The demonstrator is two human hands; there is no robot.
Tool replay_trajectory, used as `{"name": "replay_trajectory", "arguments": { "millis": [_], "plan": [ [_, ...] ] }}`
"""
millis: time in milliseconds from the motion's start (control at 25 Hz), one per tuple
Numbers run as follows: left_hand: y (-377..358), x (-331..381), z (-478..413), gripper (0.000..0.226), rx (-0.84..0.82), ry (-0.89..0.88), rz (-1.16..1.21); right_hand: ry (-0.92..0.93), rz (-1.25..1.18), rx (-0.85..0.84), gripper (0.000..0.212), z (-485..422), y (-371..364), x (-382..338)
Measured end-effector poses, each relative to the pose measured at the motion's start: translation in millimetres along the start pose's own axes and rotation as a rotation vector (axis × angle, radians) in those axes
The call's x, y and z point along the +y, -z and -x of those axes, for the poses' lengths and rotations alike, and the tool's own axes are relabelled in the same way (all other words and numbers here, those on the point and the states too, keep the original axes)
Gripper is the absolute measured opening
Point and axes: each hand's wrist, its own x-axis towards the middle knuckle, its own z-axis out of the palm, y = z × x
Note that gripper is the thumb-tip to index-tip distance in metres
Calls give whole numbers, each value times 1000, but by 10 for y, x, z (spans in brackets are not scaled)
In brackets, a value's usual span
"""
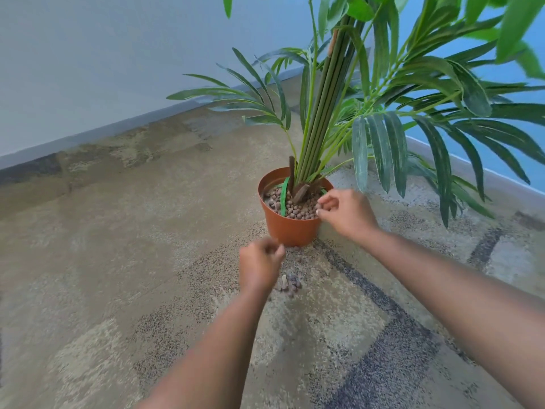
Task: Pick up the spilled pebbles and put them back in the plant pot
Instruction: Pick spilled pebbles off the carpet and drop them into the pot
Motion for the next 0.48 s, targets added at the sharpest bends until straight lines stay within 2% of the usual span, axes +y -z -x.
{"name": "replay_trajectory", "arguments": {
  "millis": [80, 160, 280, 360, 480],
  "plan": [
    [12, 382, -361, 5, 91, -18, 20, -202, 2, 15, 10, -278, -51, -71],
    [7, 679, -614, 5, 120, -38, -6, -292, 26, 6, 10, -435, -164, -86],
    [-51, 793, -774, 25, 87, -59, -141, -333, 95, -20, 9, -478, -316, -98],
    [-101, 731, -797, 14, 77, -42, -197, -329, 103, -9, 15, -461, -371, -90],
    [-168, 612, -761, 32, 111, -30, -205, -286, 25, 89, 11, -328, -314, -62]
  ]
}}
